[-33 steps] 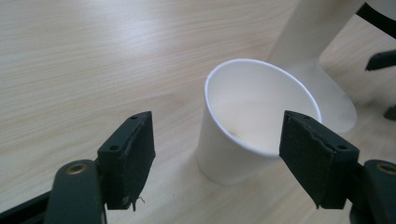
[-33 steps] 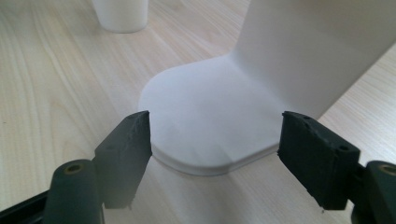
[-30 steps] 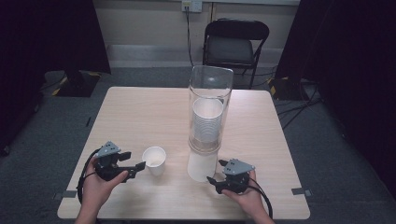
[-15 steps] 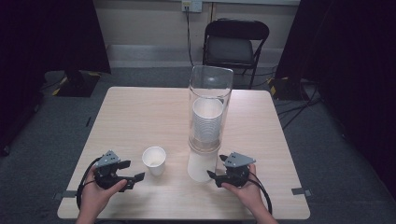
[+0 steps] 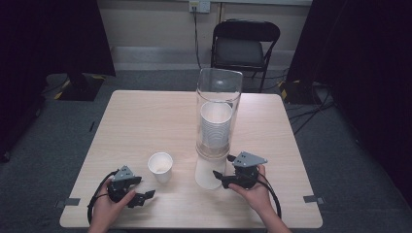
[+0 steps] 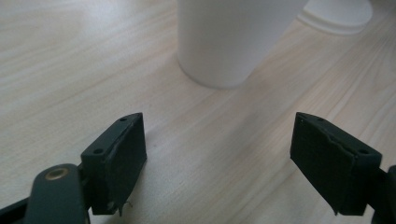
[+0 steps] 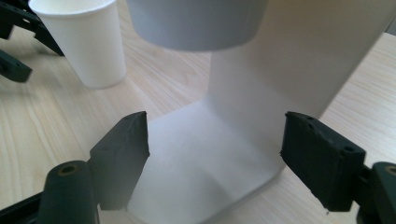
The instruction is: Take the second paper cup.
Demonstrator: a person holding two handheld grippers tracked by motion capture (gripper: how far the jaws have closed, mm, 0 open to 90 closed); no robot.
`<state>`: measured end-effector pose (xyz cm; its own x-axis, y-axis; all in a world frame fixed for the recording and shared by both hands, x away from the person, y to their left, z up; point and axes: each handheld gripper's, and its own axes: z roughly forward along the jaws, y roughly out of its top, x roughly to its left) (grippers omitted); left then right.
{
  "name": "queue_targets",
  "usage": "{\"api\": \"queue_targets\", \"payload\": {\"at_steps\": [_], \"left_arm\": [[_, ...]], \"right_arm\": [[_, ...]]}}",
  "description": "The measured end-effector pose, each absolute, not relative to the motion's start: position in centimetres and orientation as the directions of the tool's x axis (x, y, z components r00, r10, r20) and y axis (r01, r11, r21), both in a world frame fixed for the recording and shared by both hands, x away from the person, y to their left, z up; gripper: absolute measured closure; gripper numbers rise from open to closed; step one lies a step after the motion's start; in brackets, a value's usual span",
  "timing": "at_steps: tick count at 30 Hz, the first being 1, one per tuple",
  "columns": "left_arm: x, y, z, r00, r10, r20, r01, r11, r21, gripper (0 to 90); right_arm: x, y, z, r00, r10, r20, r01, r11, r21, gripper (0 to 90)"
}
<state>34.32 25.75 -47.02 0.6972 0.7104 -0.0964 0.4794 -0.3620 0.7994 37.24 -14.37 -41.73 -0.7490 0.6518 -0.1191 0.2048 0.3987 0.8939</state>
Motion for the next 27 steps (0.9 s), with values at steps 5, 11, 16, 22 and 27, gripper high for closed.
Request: {"api": "queue_targets", "payload": {"at_steps": [5, 11, 16, 22, 27], "left_arm": [[34.2, 25.8, -47.4, 0.707, 0.705, -0.063, 0.441, -0.37, 0.818, 17.7], [33.8, 25.2, -47.4, 0.711, 0.703, 0.01, 0.412, -0.428, 0.804, 17.5], [33.7, 24.8, -47.5, 0.718, 0.694, 0.055, 0.393, -0.469, 0.791, 15.4], [33.7, 24.8, -47.5, 0.718, 0.694, 0.054, 0.394, -0.468, 0.791, 15.3], [33.7, 24.8, -47.5, 0.718, 0.694, 0.054, 0.394, -0.469, 0.791, 15.3]], "right_arm": [[37.4, -13.7, -41.3, -0.755, 0.644, -0.122, 0.193, 0.396, 0.898, 22.5], [37.6, -13.1, -40.2, -0.759, 0.643, -0.106, 0.18, 0.364, 0.914, 22.4], [38.0, -12.9, -39.0, -0.755, 0.649, -0.093, 0.155, 0.315, 0.937, 22.3], [38.4, -12.2, -38.6, -0.765, 0.641, -0.063, 0.152, 0.275, 0.949, 24.0], [38.4, -11.9, -38.8, -0.775, 0.628, -0.065, 0.132, 0.262, 0.956, 34.0]]}}
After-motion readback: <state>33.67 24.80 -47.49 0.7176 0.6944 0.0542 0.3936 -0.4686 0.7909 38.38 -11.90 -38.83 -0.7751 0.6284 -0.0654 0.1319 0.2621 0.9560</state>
